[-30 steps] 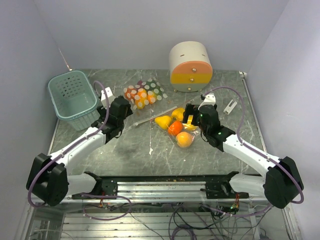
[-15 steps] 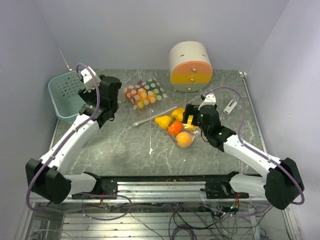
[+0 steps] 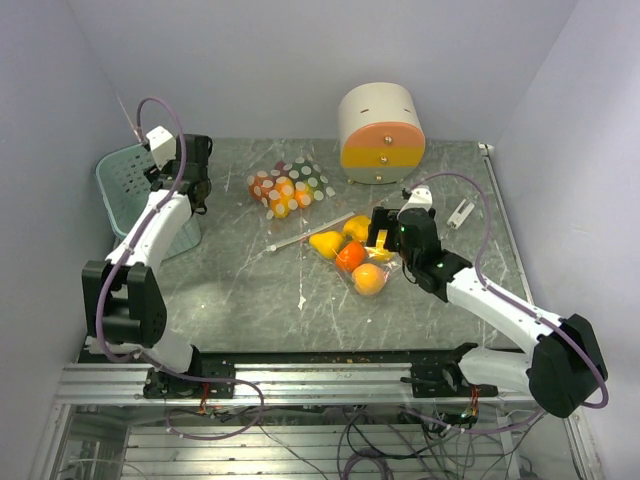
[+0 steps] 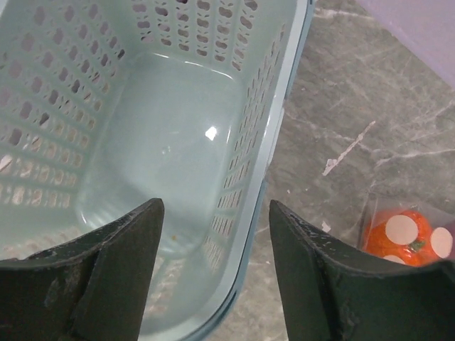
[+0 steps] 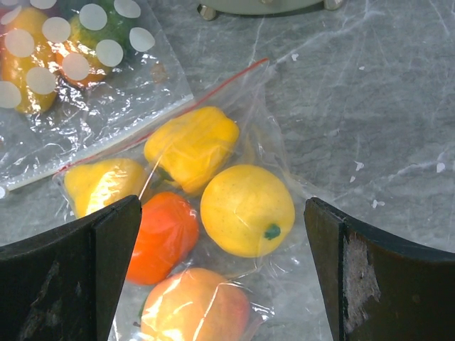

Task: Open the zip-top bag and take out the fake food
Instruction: Adjust the bin at the corner of the board.

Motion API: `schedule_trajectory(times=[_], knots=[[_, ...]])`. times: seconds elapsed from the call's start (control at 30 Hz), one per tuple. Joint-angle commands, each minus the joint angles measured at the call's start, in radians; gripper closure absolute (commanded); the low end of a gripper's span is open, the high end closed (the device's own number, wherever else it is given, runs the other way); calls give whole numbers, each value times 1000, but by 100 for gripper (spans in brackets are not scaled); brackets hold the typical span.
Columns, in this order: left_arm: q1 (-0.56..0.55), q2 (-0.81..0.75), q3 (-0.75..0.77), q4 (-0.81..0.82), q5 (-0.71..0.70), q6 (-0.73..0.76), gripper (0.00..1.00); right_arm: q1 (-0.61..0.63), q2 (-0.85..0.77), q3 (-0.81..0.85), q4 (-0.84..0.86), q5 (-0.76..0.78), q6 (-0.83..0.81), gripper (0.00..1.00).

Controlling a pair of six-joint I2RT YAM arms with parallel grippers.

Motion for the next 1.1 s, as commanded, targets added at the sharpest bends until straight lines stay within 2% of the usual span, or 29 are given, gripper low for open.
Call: schedule_trajectory(times=[0.0,0.07,0.17,0.4,0.53,0.77,0.93,1.07], knots=[[13,91,82,9,89,43,34,-5,20,43,4,-21,-8,1],[14,122,102,-12,80,27,39,-5,34,46,9,-31,-6,1],[14,124,73,32,99,44,41,-5,58,59,-10,-34,1,2],[14,134,61,114,191,129,79,-5,70,53,8,-48,-7,2],[14,142,74,150,303,194,92,-5,93,68,7,-47,-7,2],[-1,135,70,196,479,288,93,-5,128,79,13,-52,-3,2],[-20,146,79,250,629,463,93,-5,150,93,19,-74,5,3],[-17,173,115,210,603,539,93,-5,175,122,9,-109,-1,5]])
